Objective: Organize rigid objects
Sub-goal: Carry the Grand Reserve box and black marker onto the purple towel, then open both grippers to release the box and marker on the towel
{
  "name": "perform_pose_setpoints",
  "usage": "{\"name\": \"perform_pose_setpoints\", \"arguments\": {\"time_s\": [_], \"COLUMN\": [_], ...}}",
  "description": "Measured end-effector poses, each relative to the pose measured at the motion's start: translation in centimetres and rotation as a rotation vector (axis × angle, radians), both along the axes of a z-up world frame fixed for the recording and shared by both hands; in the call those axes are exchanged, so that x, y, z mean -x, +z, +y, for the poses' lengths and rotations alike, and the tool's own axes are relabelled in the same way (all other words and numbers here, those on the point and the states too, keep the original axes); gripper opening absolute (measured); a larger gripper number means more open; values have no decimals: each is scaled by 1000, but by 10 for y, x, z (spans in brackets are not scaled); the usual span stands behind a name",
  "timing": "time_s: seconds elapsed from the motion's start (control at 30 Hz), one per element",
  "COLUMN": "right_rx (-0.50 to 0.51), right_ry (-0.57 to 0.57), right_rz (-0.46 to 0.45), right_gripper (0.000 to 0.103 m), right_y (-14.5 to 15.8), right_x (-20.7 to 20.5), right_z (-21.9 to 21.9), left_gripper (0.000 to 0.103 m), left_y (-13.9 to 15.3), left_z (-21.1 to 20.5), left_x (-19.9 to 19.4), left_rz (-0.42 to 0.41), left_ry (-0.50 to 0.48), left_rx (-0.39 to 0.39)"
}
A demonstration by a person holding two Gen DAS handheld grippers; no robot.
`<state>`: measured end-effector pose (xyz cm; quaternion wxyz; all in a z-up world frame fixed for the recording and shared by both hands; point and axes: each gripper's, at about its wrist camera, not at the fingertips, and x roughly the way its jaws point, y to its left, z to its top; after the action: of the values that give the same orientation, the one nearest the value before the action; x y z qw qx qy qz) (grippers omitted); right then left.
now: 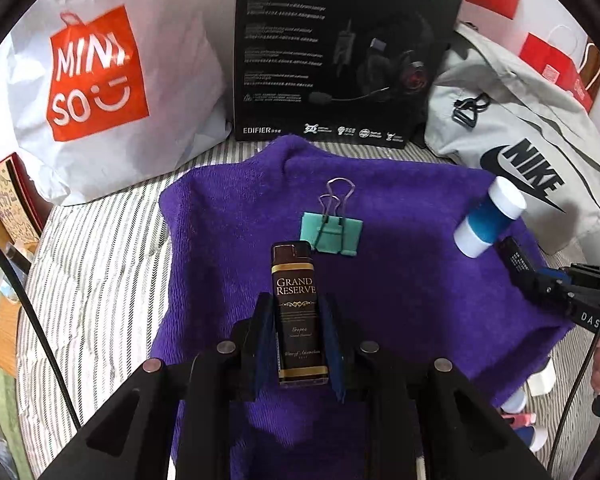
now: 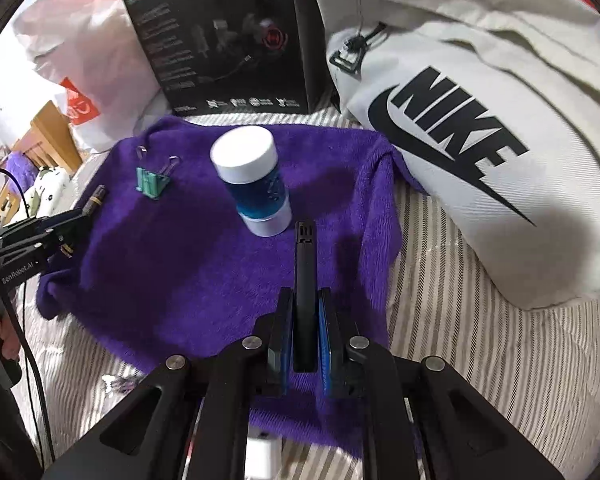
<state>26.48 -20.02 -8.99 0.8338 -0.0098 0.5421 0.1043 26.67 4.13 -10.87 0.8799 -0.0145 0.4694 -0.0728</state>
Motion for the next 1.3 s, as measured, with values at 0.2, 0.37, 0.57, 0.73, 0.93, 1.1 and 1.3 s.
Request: {"name": "perform_pose_setpoints", "arguments": {"time_s": [0.2, 0.37, 0.57, 0.73, 0.93, 1.1, 1.3], "right_rx": [13, 27, 17, 21, -18, -23, -20], "right_ry": [5, 8, 9, 16, 29, 21, 14], "right_rz": [13, 15, 9, -1, 17, 5, -25], "right_gripper": [12, 12, 12, 12, 22, 38, 40], "right_y": [-13, -18, -20, -21, -17, -3, 21], "right_x": [-10, -15, -17, -16, -10, 2, 27], "right_z": [2, 4, 5, 5, 3, 1, -3], "left_gripper": [24, 24, 24, 36, 56, 56, 56], "left_y": [-13, -20, -20, -21, -22, -10, 21], "left_z": [1, -2, -5, -8, -15, -13, -15], "left_x": [-13, -17, -16, -15, -5, 7, 45], "left_rz": [18, 27, 23, 31, 39, 36, -14], "left_ry": [12, 2, -6, -11, -9, 3, -5], "left_rx": [-34, -55, -76, -64, -72, -46, -34]}}
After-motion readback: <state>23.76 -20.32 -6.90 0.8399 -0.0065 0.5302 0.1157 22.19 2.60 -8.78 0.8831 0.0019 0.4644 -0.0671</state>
